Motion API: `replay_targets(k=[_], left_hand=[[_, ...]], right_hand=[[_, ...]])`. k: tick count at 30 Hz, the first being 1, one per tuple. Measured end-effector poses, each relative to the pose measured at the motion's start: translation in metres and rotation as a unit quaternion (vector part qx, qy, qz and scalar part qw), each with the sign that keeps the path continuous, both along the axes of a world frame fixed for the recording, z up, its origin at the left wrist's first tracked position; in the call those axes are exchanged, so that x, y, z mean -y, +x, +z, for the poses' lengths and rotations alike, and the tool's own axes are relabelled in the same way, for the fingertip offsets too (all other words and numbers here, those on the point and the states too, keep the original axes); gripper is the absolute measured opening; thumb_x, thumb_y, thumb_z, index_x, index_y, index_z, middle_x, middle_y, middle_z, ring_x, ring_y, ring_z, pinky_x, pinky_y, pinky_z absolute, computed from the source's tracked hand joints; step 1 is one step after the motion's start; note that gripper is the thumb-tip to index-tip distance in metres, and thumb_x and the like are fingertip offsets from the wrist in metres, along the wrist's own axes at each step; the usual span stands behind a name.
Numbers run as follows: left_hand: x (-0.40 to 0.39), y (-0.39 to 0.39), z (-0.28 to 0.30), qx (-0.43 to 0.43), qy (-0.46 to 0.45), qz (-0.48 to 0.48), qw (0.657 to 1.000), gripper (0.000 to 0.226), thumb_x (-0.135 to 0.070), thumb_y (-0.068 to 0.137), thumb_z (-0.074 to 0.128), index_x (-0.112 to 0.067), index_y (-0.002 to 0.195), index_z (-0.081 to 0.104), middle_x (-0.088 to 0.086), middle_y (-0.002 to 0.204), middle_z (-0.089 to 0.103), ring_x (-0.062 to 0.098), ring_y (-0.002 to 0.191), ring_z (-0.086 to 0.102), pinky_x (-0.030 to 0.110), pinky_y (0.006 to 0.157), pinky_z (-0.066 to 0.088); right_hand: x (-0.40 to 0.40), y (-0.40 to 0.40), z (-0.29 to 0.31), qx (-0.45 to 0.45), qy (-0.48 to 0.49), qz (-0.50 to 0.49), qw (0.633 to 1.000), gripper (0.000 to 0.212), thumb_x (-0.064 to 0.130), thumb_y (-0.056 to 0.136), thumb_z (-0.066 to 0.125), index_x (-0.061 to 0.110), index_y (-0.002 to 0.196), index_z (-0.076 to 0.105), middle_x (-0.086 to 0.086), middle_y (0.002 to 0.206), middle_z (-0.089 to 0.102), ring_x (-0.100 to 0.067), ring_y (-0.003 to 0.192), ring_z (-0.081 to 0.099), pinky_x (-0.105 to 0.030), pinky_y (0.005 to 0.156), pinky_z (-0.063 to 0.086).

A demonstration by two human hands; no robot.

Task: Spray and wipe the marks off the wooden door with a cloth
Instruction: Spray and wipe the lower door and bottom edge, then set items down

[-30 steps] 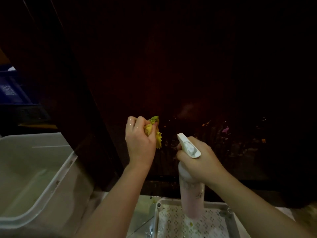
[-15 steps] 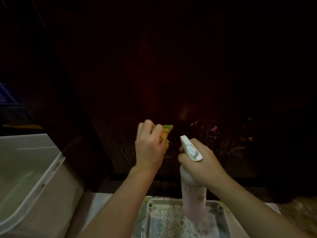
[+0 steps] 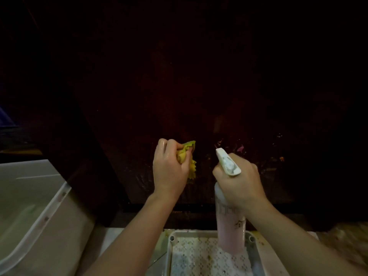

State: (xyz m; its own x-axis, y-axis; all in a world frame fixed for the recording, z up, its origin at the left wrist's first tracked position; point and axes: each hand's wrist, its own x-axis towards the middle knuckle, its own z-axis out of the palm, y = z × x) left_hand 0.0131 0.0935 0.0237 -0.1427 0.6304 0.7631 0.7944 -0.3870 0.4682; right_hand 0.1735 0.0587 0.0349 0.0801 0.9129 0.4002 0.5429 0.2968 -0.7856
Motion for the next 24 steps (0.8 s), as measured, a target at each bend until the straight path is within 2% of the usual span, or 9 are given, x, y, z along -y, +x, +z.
replay_targets(k=[3, 6, 8, 10, 13, 15, 17, 21, 24], left_hand=[[-0.003, 0.003, 0.006, 0.018, -0.016, 0.002, 1.0, 0.017, -0.023, 0.084, 0.068, -0.018, 0.086, 0.053, -0.008, 0.089, 0.044, 0.0, 0.07, 0.045, 0.008, 0.061, 0.039], [-0.006, 0.002, 0.006, 0.01, -0.024, 0.007, 1.0, 0.019, -0.021, 0.084, 0.071, -0.017, 0.085, 0.052, -0.007, 0.089, 0.045, 0.004, 0.07, 0.045, 0.01, 0.059, 0.037], [-0.006, 0.003, 0.006, 0.008, -0.027, 0.011, 1.0, 0.019, -0.021, 0.085, 0.07, -0.018, 0.085, 0.052, -0.007, 0.09, 0.044, 0.003, 0.07, 0.045, 0.01, 0.059, 0.036], [-0.005, 0.004, 0.005, 0.013, -0.028, 0.011, 0.999, 0.019, -0.022, 0.085, 0.07, -0.02, 0.085, 0.051, -0.008, 0.09, 0.044, 0.002, 0.071, 0.044, 0.01, 0.059, 0.036], [-0.004, 0.006, 0.006, 0.021, -0.03, 0.011, 0.999, 0.017, -0.023, 0.086, 0.069, -0.019, 0.086, 0.052, -0.008, 0.09, 0.044, 0.004, 0.072, 0.046, 0.013, 0.061, 0.039], [-0.004, 0.007, 0.008, 0.026, -0.036, 0.01, 0.999, 0.017, -0.023, 0.086, 0.069, -0.018, 0.085, 0.053, -0.008, 0.09, 0.045, 0.005, 0.071, 0.047, 0.015, 0.061, 0.041], [-0.003, 0.007, 0.01, 0.032, -0.042, 0.011, 0.999, 0.018, -0.023, 0.086, 0.069, -0.021, 0.085, 0.052, -0.01, 0.089, 0.044, 0.003, 0.071, 0.047, 0.013, 0.061, 0.039], [0.0, 0.01, 0.014, 0.03, -0.04, 0.015, 0.999, 0.017, -0.024, 0.086, 0.069, -0.02, 0.085, 0.053, -0.01, 0.088, 0.044, 0.0, 0.07, 0.047, 0.01, 0.058, 0.036], [0.0, 0.014, 0.023, 0.021, -0.015, 0.011, 1.0, 0.016, -0.025, 0.085, 0.069, -0.016, 0.086, 0.055, -0.008, 0.089, 0.046, 0.001, 0.069, 0.046, 0.01, 0.06, 0.036]], right_hand=[[-0.001, 0.003, 0.0, -0.023, -0.026, 0.004, 0.999, 0.029, 0.016, 0.08, 0.061, 0.02, 0.058, 0.042, 0.005, 0.054, 0.047, -0.012, 0.05, 0.044, -0.029, 0.048, 0.038], [-0.002, 0.006, -0.001, -0.042, -0.064, 0.044, 0.996, 0.012, 0.018, 0.083, 0.063, 0.024, 0.074, 0.055, 0.007, 0.068, 0.058, -0.008, 0.063, 0.056, -0.014, 0.051, 0.038], [-0.003, 0.008, -0.002, -0.057, -0.071, 0.057, 0.994, 0.008, 0.017, 0.084, 0.064, 0.023, 0.082, 0.059, 0.005, 0.074, 0.061, -0.001, 0.072, 0.057, -0.009, 0.051, 0.04], [-0.004, 0.01, -0.002, -0.052, -0.047, 0.04, 0.997, 0.014, 0.014, 0.084, 0.062, 0.02, 0.072, 0.056, 0.004, 0.066, 0.057, -0.006, 0.062, 0.055, -0.011, 0.05, 0.039], [-0.001, 0.012, -0.001, -0.026, -0.025, 0.011, 0.999, 0.032, 0.015, 0.081, 0.06, 0.023, 0.056, 0.042, 0.006, 0.053, 0.046, -0.01, 0.05, 0.044, -0.025, 0.049, 0.036], [0.001, 0.014, 0.001, -0.032, -0.032, 0.007, 0.999, 0.029, 0.023, 0.077, 0.059, 0.023, 0.055, 0.04, 0.007, 0.052, 0.045, -0.013, 0.05, 0.045, -0.029, 0.05, 0.036], [0.002, 0.016, 0.004, -0.045, -0.049, 0.02, 0.998, 0.019, 0.03, 0.072, 0.055, 0.023, 0.058, 0.045, 0.007, 0.054, 0.048, -0.011, 0.051, 0.047, -0.028, 0.051, 0.037], [0.003, 0.021, 0.004, -0.051, -0.078, 0.067, 0.993, 0.008, 0.022, 0.082, 0.065, 0.026, 0.078, 0.059, 0.006, 0.072, 0.062, -0.005, 0.068, 0.059, -0.024, 0.057, 0.043], [0.006, 0.023, 0.004, -0.05, -0.053, 0.044, 0.996, 0.019, 0.026, 0.079, 0.061, 0.03, 0.062, 0.053, 0.007, 0.058, 0.055, -0.01, 0.055, 0.053, -0.028, 0.053, 0.041]])
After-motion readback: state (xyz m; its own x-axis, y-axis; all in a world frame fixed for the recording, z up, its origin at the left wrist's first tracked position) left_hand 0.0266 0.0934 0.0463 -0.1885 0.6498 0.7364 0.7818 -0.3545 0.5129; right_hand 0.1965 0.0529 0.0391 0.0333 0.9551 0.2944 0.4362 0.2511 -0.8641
